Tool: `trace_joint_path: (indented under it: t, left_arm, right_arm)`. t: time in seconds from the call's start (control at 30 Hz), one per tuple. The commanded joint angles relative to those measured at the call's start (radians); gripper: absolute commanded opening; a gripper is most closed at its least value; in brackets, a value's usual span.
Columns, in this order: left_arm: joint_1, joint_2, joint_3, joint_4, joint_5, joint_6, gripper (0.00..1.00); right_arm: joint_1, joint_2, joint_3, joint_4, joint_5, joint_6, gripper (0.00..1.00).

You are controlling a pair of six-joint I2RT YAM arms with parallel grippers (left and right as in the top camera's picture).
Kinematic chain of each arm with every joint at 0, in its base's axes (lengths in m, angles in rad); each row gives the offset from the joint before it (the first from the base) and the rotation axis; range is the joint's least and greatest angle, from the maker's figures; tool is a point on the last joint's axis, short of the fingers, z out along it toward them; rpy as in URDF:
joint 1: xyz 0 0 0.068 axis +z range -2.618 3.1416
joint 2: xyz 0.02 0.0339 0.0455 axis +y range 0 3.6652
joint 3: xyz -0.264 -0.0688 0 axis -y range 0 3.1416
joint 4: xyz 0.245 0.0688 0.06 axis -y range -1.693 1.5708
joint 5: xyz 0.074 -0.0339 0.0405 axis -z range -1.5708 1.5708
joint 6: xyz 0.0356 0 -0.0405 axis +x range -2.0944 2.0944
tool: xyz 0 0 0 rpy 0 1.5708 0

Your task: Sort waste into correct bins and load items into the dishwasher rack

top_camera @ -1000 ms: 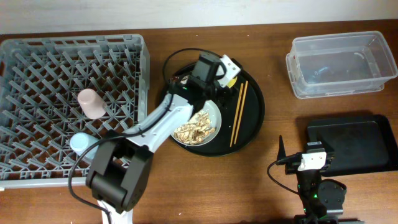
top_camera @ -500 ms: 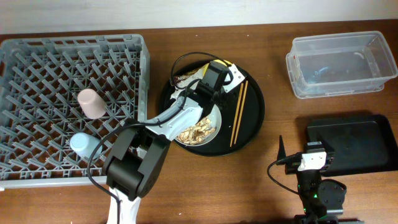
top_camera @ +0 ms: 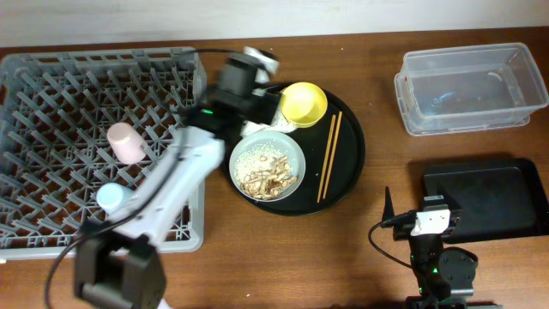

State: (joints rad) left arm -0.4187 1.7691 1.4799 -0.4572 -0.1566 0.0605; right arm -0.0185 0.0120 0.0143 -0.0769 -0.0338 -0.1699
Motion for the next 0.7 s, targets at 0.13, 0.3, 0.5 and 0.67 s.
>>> trace_joint_path:
  t: [0.13,0.3,0.5,0.67]
  left_arm:
    - [0.253,-0.063,-0.001,-0.385,-0.060,-0.099,0.99]
    - [0.308,-0.063,-0.002,-0.411,0.014,-0.098,0.99]
    - [0.310,-0.063,-0.002,-0.397,0.014,-0.098,0.99]
    - [0.310,-0.063,-0.002,-0.397,0.014,-0.098,0.99]
  right_arm:
    - [0.005,-0.005,-0.009,0.000,0.000,-0.005,0.98]
    - [0.005,-0.005,-0.009,0.079,-0.613,-0.005,0.98]
    - [0.005,-0.005,-0.009,0.363,-1.263,0.104,0.98]
    - [0.005,-0.005,-0.005,0.586,-0.877,0.503,0.98]
